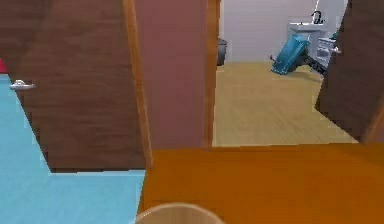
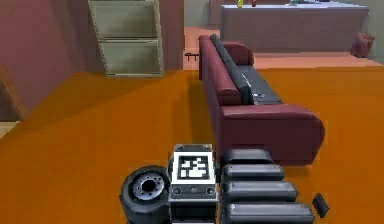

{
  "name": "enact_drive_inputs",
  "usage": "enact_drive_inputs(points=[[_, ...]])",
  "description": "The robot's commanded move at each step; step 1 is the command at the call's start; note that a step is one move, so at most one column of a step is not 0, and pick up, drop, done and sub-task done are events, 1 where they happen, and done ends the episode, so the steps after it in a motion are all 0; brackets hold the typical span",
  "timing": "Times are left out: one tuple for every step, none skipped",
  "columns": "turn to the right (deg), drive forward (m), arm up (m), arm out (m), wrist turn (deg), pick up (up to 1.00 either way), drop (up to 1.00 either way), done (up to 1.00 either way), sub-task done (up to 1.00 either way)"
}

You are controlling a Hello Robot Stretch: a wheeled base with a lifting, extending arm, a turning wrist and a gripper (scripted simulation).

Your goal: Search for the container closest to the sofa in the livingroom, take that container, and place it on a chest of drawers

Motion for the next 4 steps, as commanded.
enact_drive_inputs(points=[[45.0, 0.0, 0.0, 0.0, 0.0, 0.0, 0.0, 0.0, 0.0], [15.0, 0.0, 0.0, 0.0, 0.0, 0.0, 0.0, 0.0, 0.0], [0.0, 0.15, 0.0, 0.0, 0.0, 0.0, 0.0, 0.0, 0.0], [-45.0, 0.0, 0.0, 0.0, 0.0, 0.0, 0.0, 0.0, 0.0]])
